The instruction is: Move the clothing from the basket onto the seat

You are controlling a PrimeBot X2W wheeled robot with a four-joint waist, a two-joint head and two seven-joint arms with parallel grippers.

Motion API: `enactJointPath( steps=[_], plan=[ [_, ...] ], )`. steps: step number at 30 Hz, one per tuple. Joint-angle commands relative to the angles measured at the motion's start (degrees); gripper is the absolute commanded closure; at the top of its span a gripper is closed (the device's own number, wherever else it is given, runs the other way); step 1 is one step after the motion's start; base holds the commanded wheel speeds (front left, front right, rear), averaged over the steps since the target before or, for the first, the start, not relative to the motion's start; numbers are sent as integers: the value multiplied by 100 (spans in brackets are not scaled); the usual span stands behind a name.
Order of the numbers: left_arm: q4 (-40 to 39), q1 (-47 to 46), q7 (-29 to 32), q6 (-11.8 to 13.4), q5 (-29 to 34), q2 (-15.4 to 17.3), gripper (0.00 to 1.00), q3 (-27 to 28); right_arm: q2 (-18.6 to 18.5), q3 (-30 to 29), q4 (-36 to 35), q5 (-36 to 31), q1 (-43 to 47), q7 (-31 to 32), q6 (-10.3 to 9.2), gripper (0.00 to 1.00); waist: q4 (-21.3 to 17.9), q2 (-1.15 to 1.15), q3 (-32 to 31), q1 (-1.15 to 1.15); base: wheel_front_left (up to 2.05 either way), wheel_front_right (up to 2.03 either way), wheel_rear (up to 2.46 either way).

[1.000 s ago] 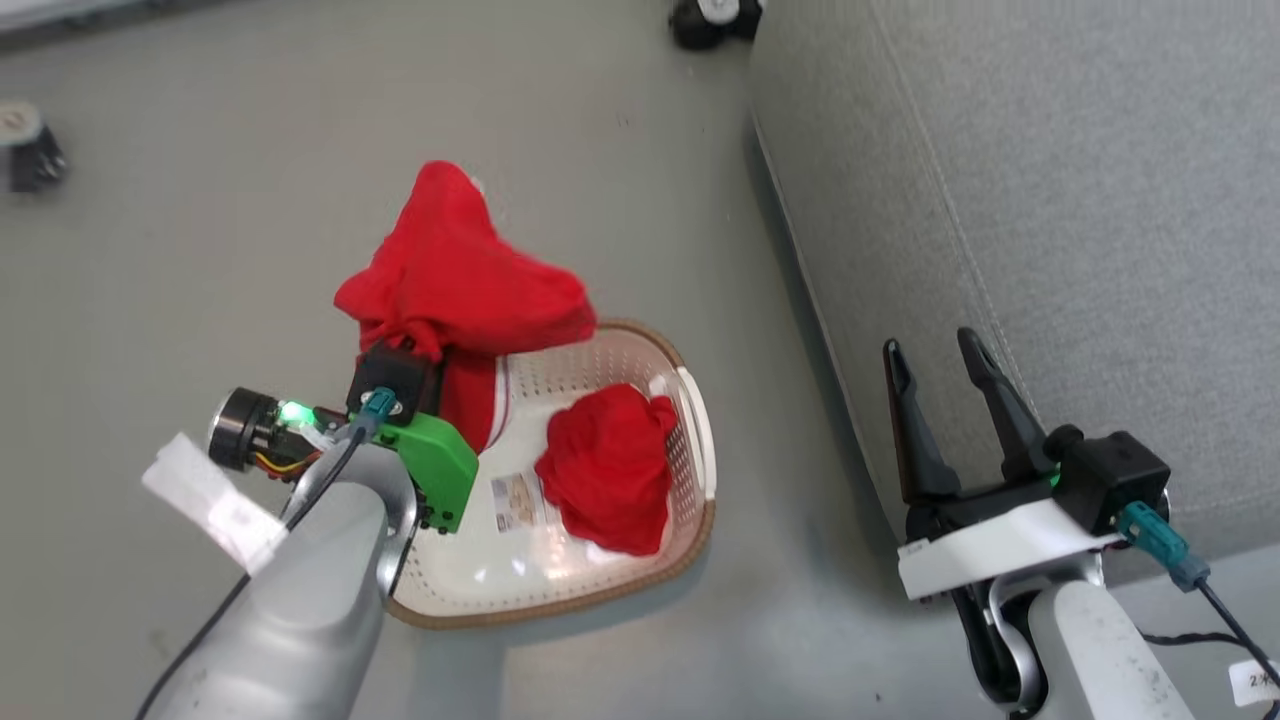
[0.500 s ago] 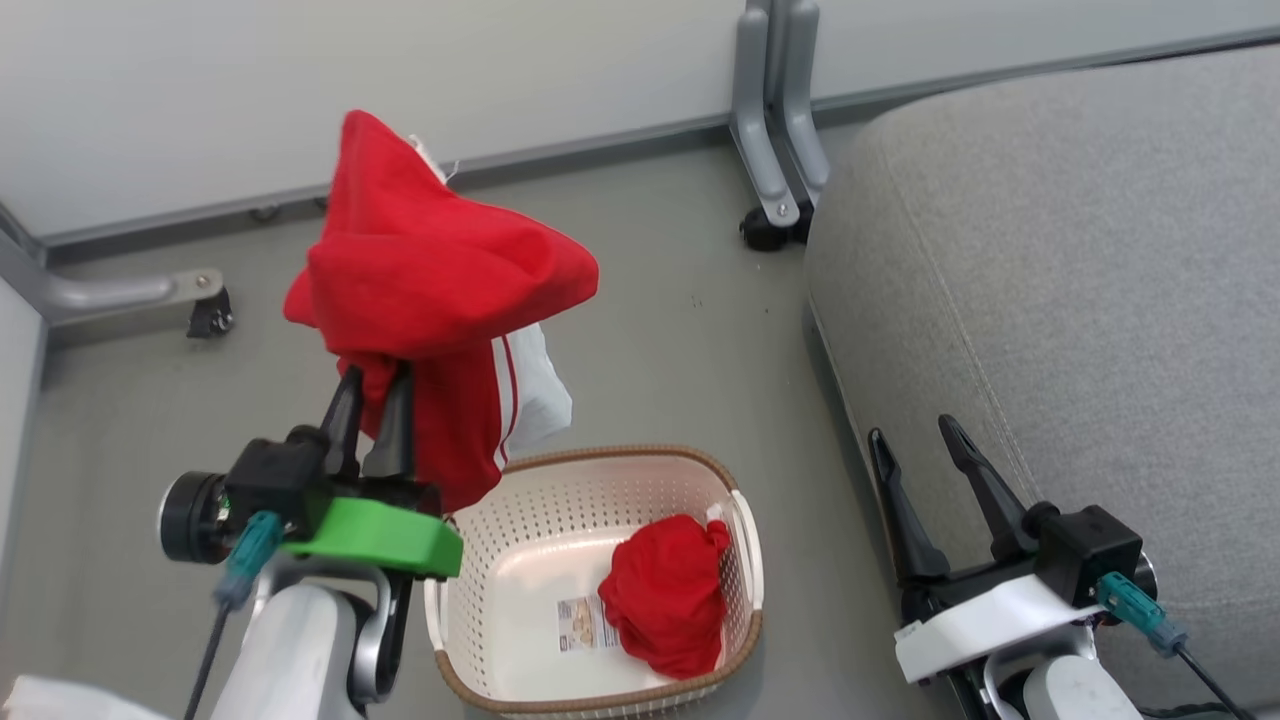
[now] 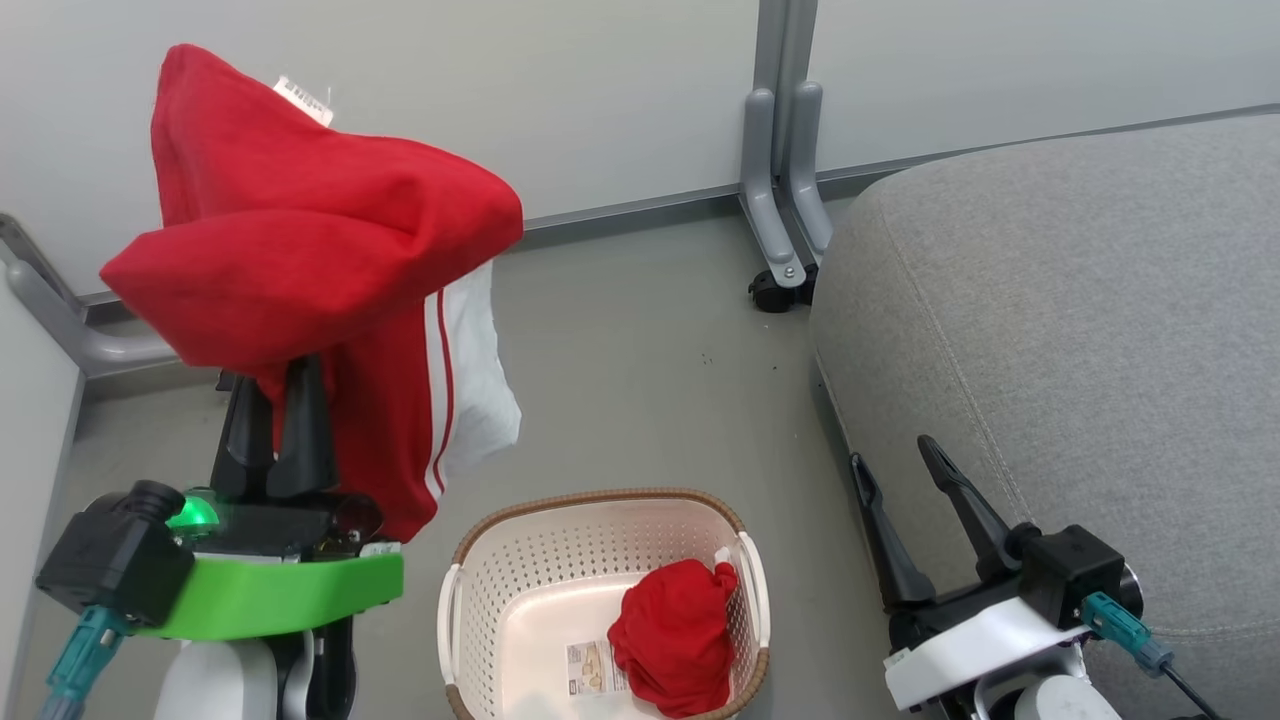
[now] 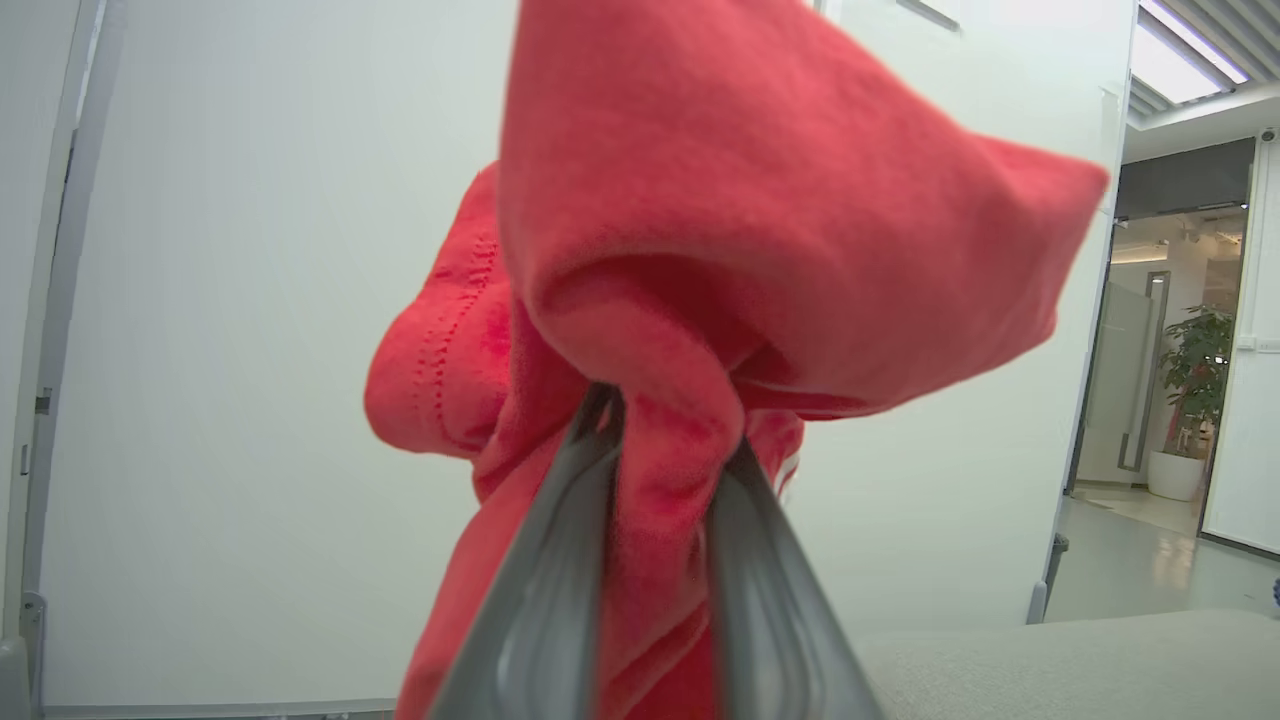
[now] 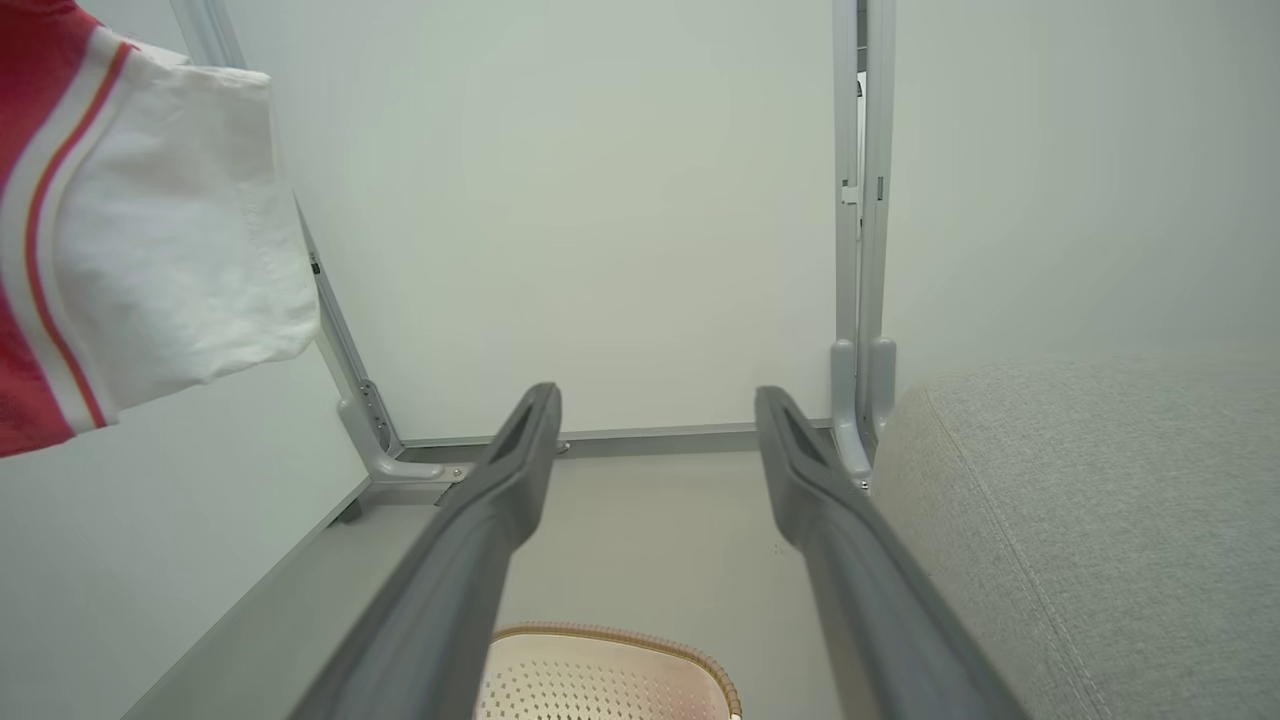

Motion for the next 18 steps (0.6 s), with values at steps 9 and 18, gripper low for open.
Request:
enactJointPath(
  steps=[9, 18],
  plan=[
    [-61, -60, -3, -44, -324, 9, 100, -768, -102, 202, -89, 107, -14, -4, -8, 0, -9, 0, 60, 0, 0, 0, 0],
    [98, -318, -3, -45, -572, 275, 100, -1468, -142, 313, -127, 146, -111, -4, -8, 0, -45, 0, 167, 0, 0, 0, 0]
  ],
)
